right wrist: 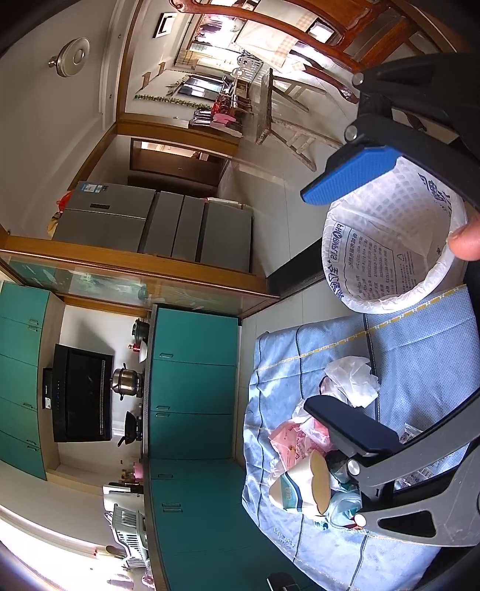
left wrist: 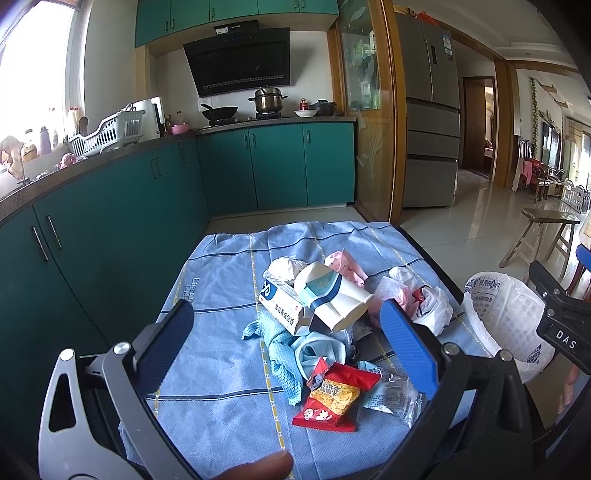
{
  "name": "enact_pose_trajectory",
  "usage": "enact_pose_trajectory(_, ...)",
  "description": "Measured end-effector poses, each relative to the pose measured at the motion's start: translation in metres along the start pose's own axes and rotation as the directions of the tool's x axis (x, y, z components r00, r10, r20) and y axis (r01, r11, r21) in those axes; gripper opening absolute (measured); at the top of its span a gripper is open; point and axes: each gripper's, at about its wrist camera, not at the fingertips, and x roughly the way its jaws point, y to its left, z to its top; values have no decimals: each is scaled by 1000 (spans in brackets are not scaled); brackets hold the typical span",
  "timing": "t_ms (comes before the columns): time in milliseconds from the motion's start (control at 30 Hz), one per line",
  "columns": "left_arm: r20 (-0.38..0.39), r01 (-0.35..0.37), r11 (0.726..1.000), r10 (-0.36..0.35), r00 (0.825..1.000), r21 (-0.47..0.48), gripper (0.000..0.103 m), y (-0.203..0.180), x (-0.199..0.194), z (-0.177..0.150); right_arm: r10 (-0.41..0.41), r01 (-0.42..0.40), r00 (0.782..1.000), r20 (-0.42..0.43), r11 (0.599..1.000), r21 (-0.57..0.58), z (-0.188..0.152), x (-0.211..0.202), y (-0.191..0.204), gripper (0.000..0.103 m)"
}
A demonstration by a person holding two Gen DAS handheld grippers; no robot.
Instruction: Collect trash
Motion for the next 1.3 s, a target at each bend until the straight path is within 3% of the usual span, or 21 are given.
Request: enact_pose_trajectory(1300, -27, -1, 1000, 1, 1000, -4, 100, 0, 10, -5, 39, -39, 999, -4, 999, -7, 1, 2, 8, 100)
